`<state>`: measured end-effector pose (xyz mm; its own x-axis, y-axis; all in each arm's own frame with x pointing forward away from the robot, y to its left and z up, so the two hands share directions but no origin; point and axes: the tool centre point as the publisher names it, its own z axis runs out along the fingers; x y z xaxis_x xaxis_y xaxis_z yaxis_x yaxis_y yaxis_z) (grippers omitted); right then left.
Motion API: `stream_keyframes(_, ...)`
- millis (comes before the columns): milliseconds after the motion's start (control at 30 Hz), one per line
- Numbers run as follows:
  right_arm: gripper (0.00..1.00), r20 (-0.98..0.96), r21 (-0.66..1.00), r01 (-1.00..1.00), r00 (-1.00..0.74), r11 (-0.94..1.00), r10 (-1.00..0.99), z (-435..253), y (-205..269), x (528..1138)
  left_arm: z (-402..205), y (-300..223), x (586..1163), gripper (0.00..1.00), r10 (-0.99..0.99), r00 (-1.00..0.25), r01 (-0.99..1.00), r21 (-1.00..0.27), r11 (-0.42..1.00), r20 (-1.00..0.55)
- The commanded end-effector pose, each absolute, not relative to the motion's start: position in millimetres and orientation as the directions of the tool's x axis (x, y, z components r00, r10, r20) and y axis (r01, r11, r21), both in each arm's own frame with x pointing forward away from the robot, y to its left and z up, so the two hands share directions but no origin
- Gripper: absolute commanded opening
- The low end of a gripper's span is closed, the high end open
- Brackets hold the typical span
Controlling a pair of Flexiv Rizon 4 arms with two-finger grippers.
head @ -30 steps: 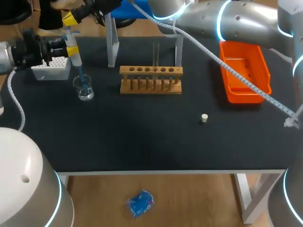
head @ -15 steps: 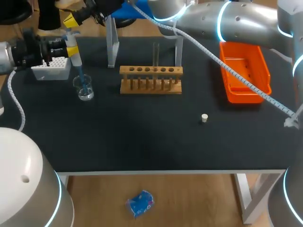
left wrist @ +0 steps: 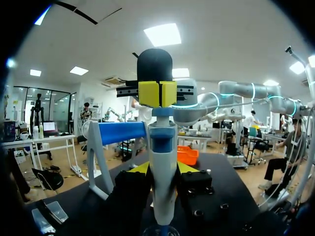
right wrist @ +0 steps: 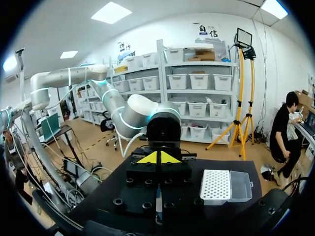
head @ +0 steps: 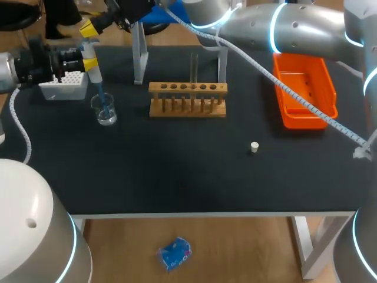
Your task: Invert the test tube, pick up the pipette, mount the tip to pipette, aspirate from beaker and dispense into the tube, eject the tip, return the pipette, and cap with the stopper.
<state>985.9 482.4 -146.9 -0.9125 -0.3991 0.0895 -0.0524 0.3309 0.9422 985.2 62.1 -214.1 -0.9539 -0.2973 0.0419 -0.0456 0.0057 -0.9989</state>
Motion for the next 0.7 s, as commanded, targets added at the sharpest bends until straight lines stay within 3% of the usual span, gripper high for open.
stream_keyframes(33,0.00,0.093,0.942,-0.052,-0.910,0.332,-0.404,-153.3,483.1,987.9,-210.8,62.9,986.3,0.00,-0.296,-0.954,-0.044,-0.999,0.005,0.041)
stream_keyframes(700,0.00,0.115,0.934,-0.037,-0.910,0.356,-0.397,-160.5,481.5,987.4,-210.8,62.9,986.3,0.00,-0.296,-0.954,-0.044,-0.999,0.005,0.041)
